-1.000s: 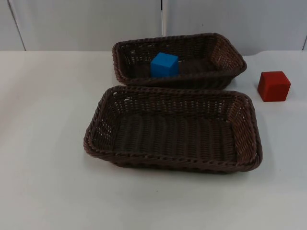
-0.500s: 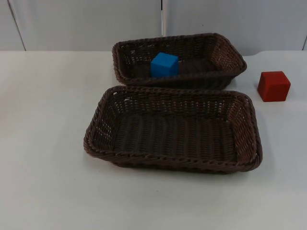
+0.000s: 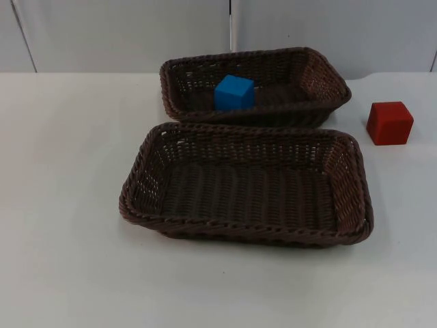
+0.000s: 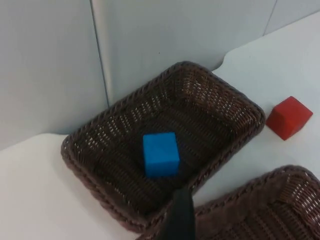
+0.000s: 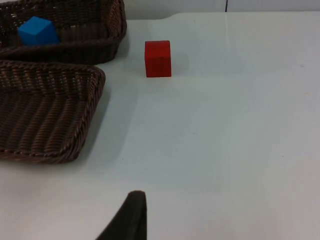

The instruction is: Pick up one cube with the left hand and place it into the upper basket. Pick up one cube with the right hand and place it into the lower basket.

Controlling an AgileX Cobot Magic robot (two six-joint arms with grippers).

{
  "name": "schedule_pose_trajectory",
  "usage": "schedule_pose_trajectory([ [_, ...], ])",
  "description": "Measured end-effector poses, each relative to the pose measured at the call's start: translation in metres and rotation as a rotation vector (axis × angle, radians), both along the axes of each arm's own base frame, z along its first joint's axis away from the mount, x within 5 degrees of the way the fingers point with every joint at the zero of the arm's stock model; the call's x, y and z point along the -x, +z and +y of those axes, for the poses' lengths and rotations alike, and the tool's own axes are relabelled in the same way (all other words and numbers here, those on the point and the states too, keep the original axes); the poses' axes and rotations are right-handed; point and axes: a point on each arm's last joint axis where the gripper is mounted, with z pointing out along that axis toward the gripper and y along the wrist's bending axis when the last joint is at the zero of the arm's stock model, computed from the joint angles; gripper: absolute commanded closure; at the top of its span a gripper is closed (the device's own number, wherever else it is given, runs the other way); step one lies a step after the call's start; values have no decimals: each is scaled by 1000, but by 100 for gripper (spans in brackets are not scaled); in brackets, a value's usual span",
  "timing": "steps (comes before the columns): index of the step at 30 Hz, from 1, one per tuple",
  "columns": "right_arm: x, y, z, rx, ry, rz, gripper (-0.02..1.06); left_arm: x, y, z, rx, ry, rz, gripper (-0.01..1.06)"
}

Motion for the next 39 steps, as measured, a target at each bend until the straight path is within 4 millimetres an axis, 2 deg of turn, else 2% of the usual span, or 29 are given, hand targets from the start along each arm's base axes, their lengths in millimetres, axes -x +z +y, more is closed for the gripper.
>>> schedule_pose_trajectory([
  [4, 0, 0, 0, 0, 0, 0, -1, 22, 0, 9, 2, 14, -22, 33],
  [9, 0, 0, 0, 0, 0, 0, -1, 35, -1, 14, -1, 16, -25, 33],
  [19, 0, 0, 0, 0, 0, 0, -1, 86, -15, 33, -1, 29, -35, 33],
  [21, 0, 0, 0, 0, 0, 0, -1, 89, -17, 34, -1, 30, -36, 33],
  [24, 0, 0, 0, 0, 0, 0, -1, 109, -23, 42, 17, 49, -49, 33],
  [25, 0, 0, 0, 0, 0, 0, -1, 109, -23, 42, 17, 49, -49, 33],
  [29, 0, 0, 0, 0, 0, 0, -1, 132, -27, 50, 35, 57, -70, 33],
  [39, 0, 0, 0, 0, 0, 0, -1, 173, -24, 63, 87, 52, -116, 33],
])
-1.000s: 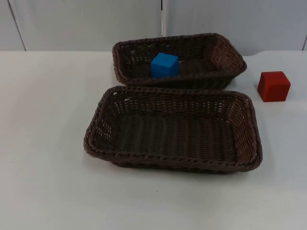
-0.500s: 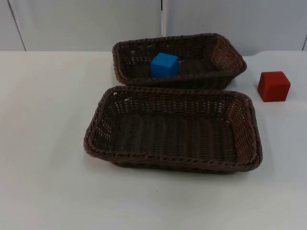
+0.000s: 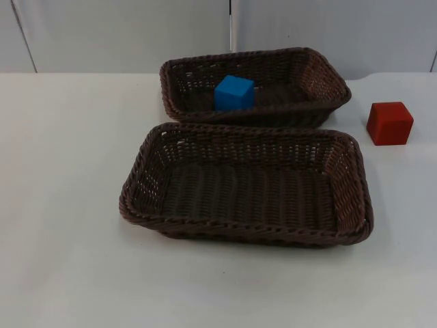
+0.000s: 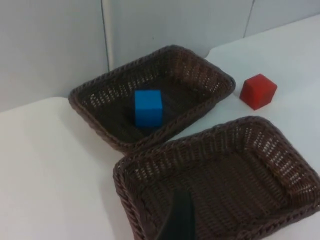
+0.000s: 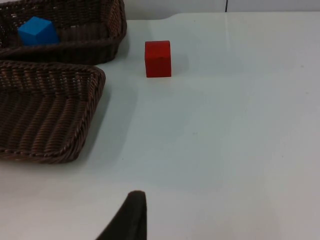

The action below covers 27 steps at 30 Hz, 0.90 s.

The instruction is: Pick up one cube with the left hand and place it into the upper basket. Pick up one cube with the right hand and place it into the lower basket.

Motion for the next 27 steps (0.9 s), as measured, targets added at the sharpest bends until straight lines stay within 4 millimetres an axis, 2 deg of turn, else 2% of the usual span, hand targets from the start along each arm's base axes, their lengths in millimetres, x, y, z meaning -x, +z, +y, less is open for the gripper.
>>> schedule_pose_trajectory([
  [12, 0, 0, 0, -2, -1, 0, -1, 37, -35, 12, 40, 15, 34, 33],
  [17, 0, 0, 0, -2, -1, 0, -1, 46, -35, 15, 57, 18, 14, 33],
  [27, 0, 0, 1, -8, 3, 0, -1, 50, -37, 19, -11, 8, 4, 33],
])
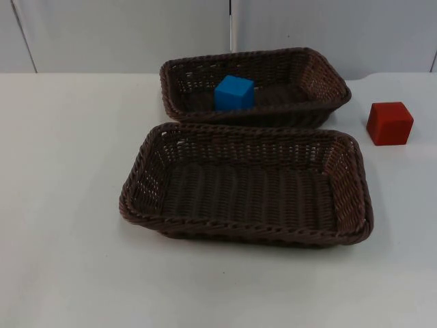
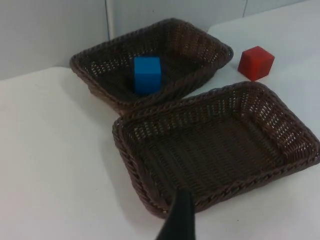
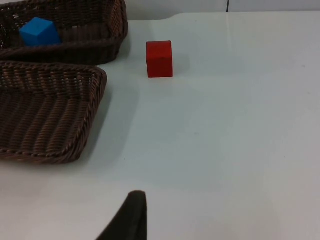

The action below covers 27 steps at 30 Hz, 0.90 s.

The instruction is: Pick up one cube with the left hand and place it into the upper basket. Pick up one cube with the right hand and place it into the lower basket.

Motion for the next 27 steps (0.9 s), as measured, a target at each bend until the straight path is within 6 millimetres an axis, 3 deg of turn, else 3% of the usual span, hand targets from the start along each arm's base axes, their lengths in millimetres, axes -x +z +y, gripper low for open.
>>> schedule_pose_trajectory([
  [16, -2, 5, 0, -58, -37, 1, -1, 0, 0, 0, -9, 0, -1, 33],
  [27, -43, 17, 2, -53, -48, 181, -1, 0, -1, 0, -11, 0, 3, 33],
])
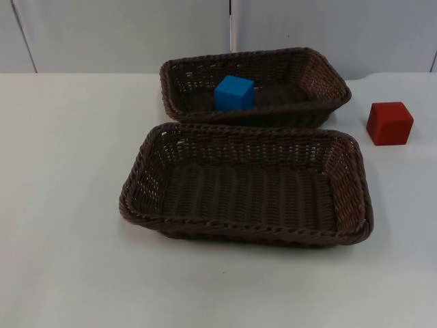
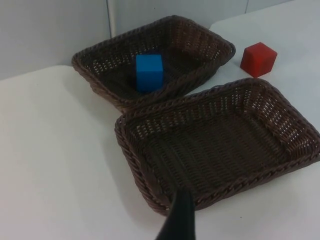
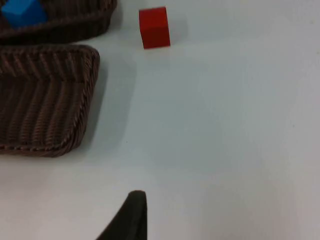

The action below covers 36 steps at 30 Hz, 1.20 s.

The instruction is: Pick up one cube with the left hand and place it into the upper basket. Pick up one cube with the right hand and place it into the lower basket.

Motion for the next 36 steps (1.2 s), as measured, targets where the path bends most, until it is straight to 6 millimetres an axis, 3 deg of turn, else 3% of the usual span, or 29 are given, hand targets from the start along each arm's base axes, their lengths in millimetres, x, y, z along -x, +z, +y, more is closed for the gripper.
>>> schedule_pose_trajectory([
  [14, -72, -7, 4, 29, 18, 146, -1, 0, 0, 0, -1, -1, 1, 33],
  [20, -125, -8, 8, 51, 43, 279, -1, 0, 0, 0, -1, -1, 1, 33],
  [21, -125, -8, 8, 51, 43, 279, -1, 0, 0, 0, -1, -1, 1, 33],
  [25, -169, -13, 11, 64, 59, 351, -1, 0, 0, 0, -1, -1, 1, 33],
  [27, -179, -14, 13, 68, 71, 357, -1, 0, 0, 0, -1, -1, 1, 33],
  [31, -223, -26, 27, 82, 124, 369, -1, 0, 0, 0, -1, -1, 1, 33],
  [32, -223, -26, 27, 82, 124, 369, -1, 0, 0, 0, -1, -1, 1, 33],
  [35, -260, -44, 35, 83, 137, 378, -1, 0, 0, 0, -1, -1, 1, 33],
  [36, -260, -44, 35, 83, 137, 378, -1, 0, 0, 0, -1, -1, 1, 33],
])
